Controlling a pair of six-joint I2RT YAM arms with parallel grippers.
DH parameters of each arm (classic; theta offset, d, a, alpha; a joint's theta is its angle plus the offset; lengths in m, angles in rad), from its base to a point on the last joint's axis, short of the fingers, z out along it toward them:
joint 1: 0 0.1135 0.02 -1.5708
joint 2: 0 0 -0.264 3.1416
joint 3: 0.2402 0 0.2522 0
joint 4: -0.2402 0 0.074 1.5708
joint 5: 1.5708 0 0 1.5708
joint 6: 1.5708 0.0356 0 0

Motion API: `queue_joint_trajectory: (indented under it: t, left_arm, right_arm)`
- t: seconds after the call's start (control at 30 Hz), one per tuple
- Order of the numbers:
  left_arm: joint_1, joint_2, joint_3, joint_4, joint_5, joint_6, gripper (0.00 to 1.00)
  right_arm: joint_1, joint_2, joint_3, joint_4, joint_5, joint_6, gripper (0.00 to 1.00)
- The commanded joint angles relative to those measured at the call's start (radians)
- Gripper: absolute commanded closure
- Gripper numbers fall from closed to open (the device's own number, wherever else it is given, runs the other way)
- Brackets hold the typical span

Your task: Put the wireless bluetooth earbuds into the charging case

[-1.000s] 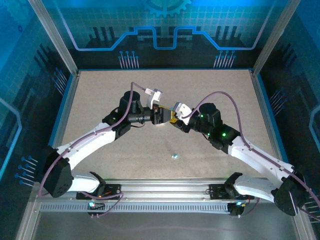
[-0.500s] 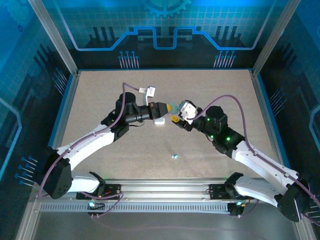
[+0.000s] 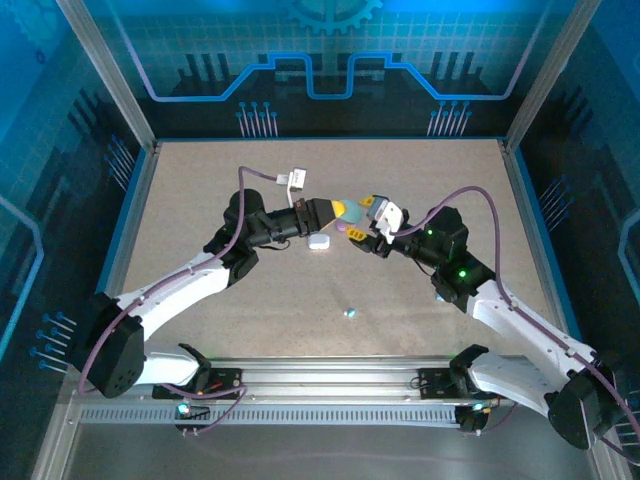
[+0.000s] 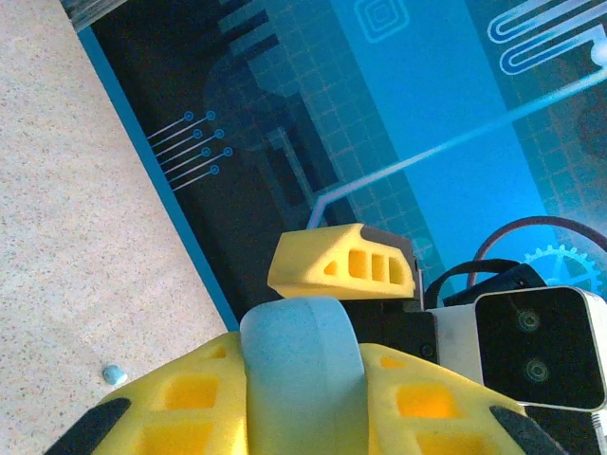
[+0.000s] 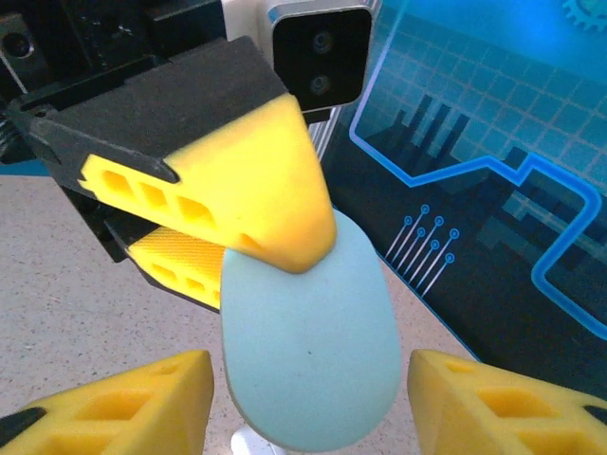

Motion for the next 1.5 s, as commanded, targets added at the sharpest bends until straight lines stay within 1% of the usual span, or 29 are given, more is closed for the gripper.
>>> queue_joint_trajectory:
  t: [0.0, 0.13, 0.23, 0.33, 0.37, 0.4, 0.43, 0.53, 0.57, 0.6, 0.67, 0.7, 0.77, 0.83, 0.9, 0.97, 1.03, 1.13, 1.27, 1.37, 1.47]
  left_arm:
    - [0.0, -0.02, -0.003, 0.051, 0.037, -0.011, 0.89]
    - [0.0, -0.014, -0.013, 0.076, 0.04, -0.015, 0.88]
    - [-0.001, -0.011, -0.014, 0.088, 0.044, -0.016, 0.86]
    - [-0.001, -0.012, -0.017, 0.085, 0.044, 0.0, 0.83]
    - [-0.001, -0.015, -0.018, 0.078, 0.042, 0.014, 0.81]
    - [-0.001, -0.019, -0.019, 0.067, 0.039, 0.03, 0.73]
    - [0.0, -0.025, -0.019, 0.057, 0.036, 0.048, 0.69]
    - [-0.001, -0.051, -0.018, 0.01, 0.035, 0.168, 0.6]
    - [0.0, -0.062, -0.016, -0.012, 0.034, 0.224, 0.52]
    - [-0.001, -0.073, -0.015, -0.021, 0.039, 0.291, 0.47]
    - [-0.001, -0.104, -0.027, -0.03, 0.048, 0.448, 0.38]
    - [-0.002, -0.114, -0.037, -0.026, 0.045, 0.512, 0.36]
    - [-0.004, -0.118, -0.075, 0.06, 0.119, 0.664, 0.34]
    - [-0.005, -0.112, -0.107, 0.157, 0.168, 0.768, 0.33]
    - [-0.004, -0.109, -0.122, 0.207, 0.17, 0.805, 0.34]
    - [-0.003, -0.106, -0.109, 0.199, 0.206, 0.839, 0.35]
    - [-0.003, -0.103, -0.099, 0.174, 0.234, 0.863, 0.38]
    - [-0.003, -0.104, -0.096, 0.166, 0.249, 0.873, 0.46]
    - [-0.004, -0.112, -0.094, 0.143, 0.251, 0.888, 0.55]
    - [-0.004, -0.119, -0.081, 0.111, 0.253, 0.892, 0.56]
    - [-0.004, -0.12, -0.074, 0.109, 0.26, 0.88, 0.54]
  right_arm:
    - [-0.016, 0.002, 0.037, 0.028, -0.055, 0.004, 0.46]
    - [-0.019, 0.006, 0.046, 0.028, -0.061, 0.006, 0.53]
    - [-0.022, 0.004, 0.046, 0.028, -0.066, 0.014, 0.6]
    - [-0.032, 0.001, 0.054, -0.012, -0.106, 0.028, 0.64]
    - [-0.038, 0.002, 0.063, -0.03, -0.126, 0.04, 0.65]
    - [-0.046, 0.004, 0.074, -0.053, -0.15, 0.055, 0.65]
    - [-0.053, 0.007, 0.086, -0.076, -0.179, 0.066, 0.66]
    - [-0.079, 0.026, 0.123, -0.148, -0.276, 0.099, 0.67]
    - [-0.085, 0.033, 0.133, -0.175, -0.301, 0.109, 0.67]
    - [-0.091, 0.042, 0.148, -0.205, -0.326, 0.117, 0.67]
    - [-0.099, 0.07, 0.208, -0.29, -0.385, 0.125, 0.67]
    - [-0.103, 0.084, 0.231, -0.329, -0.42, 0.125, 0.67]
    - [-0.109, 0.118, 0.282, -0.411, -0.491, 0.127, 0.67]
    - [-0.115, 0.146, 0.319, -0.464, -0.544, 0.127, 0.67]
    - [-0.119, 0.168, 0.354, -0.506, -0.574, 0.13, 0.67]
    - [-0.128, 0.188, 0.388, -0.544, -0.599, 0.132, 0.67]
    - [-0.139, 0.201, 0.413, -0.573, -0.636, 0.131, 0.67]
    - [-0.145, 0.215, 0.438, -0.623, -0.675, 0.098, 0.67]
    - [-0.147, 0.227, 0.457, -0.674, -0.691, 0.058, 0.67]
    - [-0.146, 0.233, 0.46, -0.681, -0.701, 0.054, 0.67]
    - [-0.146, 0.234, 0.463, -0.69, -0.701, 0.042, 0.67]
